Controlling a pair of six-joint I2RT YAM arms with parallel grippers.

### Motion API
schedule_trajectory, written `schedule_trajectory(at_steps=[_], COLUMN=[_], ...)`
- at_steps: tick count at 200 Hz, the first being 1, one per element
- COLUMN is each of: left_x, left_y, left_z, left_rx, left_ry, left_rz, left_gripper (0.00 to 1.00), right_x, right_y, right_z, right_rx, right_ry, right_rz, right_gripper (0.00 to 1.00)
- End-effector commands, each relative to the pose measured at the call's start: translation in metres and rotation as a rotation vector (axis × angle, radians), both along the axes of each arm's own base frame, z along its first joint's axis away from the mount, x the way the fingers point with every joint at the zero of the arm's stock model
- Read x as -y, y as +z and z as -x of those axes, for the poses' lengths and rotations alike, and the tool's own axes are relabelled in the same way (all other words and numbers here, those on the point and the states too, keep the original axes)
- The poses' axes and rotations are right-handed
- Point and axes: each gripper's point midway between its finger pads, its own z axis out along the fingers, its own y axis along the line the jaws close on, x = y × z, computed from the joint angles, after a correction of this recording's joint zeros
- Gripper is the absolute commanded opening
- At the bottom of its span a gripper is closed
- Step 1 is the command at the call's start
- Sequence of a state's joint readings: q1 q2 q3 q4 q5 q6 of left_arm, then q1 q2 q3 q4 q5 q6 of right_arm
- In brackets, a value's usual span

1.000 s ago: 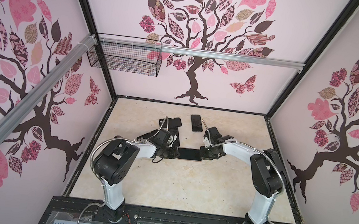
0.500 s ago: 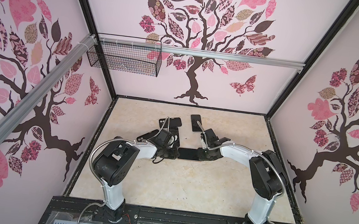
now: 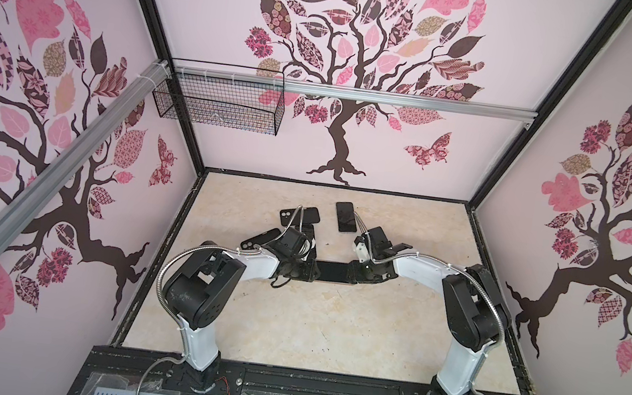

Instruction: Put the phone into the phone case

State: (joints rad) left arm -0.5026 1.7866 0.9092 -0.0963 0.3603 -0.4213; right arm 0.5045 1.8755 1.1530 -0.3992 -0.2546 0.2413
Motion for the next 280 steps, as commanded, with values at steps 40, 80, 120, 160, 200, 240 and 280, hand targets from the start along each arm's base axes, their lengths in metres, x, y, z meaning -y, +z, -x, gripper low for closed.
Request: schedule_trajectory(at_steps=[40, 80, 120, 160, 200, 240, 280], left_x=[-0.003, -0.004, -0.009, -0.025, -0.043, -0.052, -0.040], left_y=[-0.012, -0.013, -0.010, -0.012, -0.015, 0.002, 0.030], left_z=[0.011, 0.032, 0.063, 0.097, 0.119, 0.104, 0.078], left_rx=[-0.079, -0.110, -0.128, -0.173, -0.186, -0.118, -0.024], left_ry=[-0.023, -0.038, -0.052, -0.015, 0.003, 0.058, 0.051], left_rz=[-0.025, 0.008, -0.012, -0.019, -0.066, -0.110, -0.092], left_gripper=[0.29, 0.24, 0.21, 0.22, 0.25, 0.33, 0.34], right_x=[0.005, 0.002, -0.004, 0.005, 0.018, 0.019, 0.010], right_y=[-0.034, -0.035, -0.030, -0.024, -0.015, 0.007, 0.025], right_z=[0.030, 0.062, 0.100, 0.125, 0.131, 0.115, 0.090], right_rx=[-0.147, -0.171, -0.169, -0.165, -0.133, -0.070, -0.030], right_ry=[0.026, 0.061, 0.076, 0.050, 0.037, 0.041, 0.029], right_rz=[0.000, -0.002, 0.003, -0.010, 0.017, 0.046, -0.001], right_gripper=[0.46, 0.34, 0.31, 0.31, 0.31, 0.33, 0.32])
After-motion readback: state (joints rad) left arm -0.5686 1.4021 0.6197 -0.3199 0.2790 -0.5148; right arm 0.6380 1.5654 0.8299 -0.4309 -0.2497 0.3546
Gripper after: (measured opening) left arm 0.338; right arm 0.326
